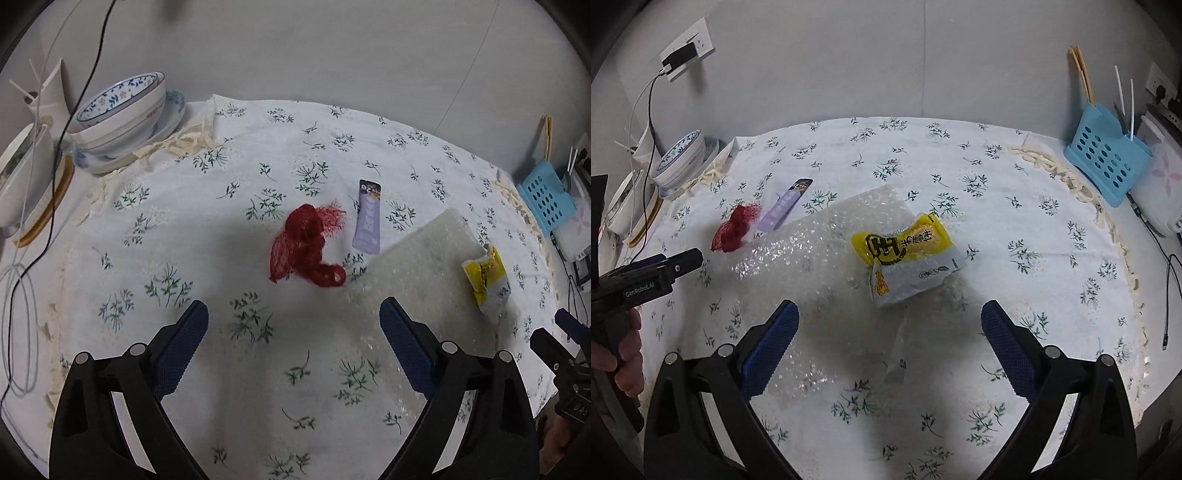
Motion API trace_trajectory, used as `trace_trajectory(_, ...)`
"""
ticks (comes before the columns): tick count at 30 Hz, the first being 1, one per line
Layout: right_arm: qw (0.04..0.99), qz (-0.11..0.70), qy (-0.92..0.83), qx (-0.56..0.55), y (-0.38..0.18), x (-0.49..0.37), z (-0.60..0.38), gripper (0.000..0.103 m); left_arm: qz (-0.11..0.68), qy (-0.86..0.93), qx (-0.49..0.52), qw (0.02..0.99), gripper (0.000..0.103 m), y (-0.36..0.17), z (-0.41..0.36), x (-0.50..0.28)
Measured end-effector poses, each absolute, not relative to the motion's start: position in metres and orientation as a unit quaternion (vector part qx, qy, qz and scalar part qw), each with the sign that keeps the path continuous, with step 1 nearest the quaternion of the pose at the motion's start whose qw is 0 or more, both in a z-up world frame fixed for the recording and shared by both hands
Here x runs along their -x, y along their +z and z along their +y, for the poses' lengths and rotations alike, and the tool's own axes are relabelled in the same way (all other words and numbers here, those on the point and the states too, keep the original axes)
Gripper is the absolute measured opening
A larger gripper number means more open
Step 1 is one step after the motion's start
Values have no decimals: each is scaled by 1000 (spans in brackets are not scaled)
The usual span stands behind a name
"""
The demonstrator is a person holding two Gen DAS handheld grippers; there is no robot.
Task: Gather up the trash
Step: 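Raise both tools from the bin toward the red mesh bag on the table, then grasp the red mesh bag with left tool while right tool grasps the yellow wrapper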
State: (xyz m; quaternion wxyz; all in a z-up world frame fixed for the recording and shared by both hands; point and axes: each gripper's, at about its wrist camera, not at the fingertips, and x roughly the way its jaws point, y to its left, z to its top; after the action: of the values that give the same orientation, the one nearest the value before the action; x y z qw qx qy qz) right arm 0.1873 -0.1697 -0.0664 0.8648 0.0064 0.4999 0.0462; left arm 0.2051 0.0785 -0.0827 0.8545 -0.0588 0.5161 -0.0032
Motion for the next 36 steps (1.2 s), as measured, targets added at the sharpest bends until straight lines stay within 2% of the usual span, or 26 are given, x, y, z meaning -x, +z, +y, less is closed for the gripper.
trace_trajectory(4,856,515,38,4,-85,-215,-163,95,524,-11,47,851,88,-97,79,-237)
trace_trajectory(10,837,546,20,9,-111,-247,-162,87,544,-14,27,839,75,-118,75,-271)
trace_trajectory(17,810,587,20,13,-136,-258,-155,61,567,-15,-5,824,49,-133,70,-277)
trace_trajectory(19,812,583,21,16,-137,-256,-153,57,568,-8,-14,823,43,-133,68,-277)
trace_trajectory(20,812,583,22,14,-136,-256,-153,52,568,-4,-17,823,37,-133,68,-277)
trace_trajectory(24,808,588,29,3,-135,-258,-152,34,568,-1,-17,823,25,-133,70,-279)
trace_trajectory(27,806,591,32,-10,-136,-259,-153,28,568,0,-21,823,18,-133,71,-280)
trace_trajectory(36,808,587,38,-20,-136,-262,-157,22,571,-2,-11,821,15,-131,76,-282)
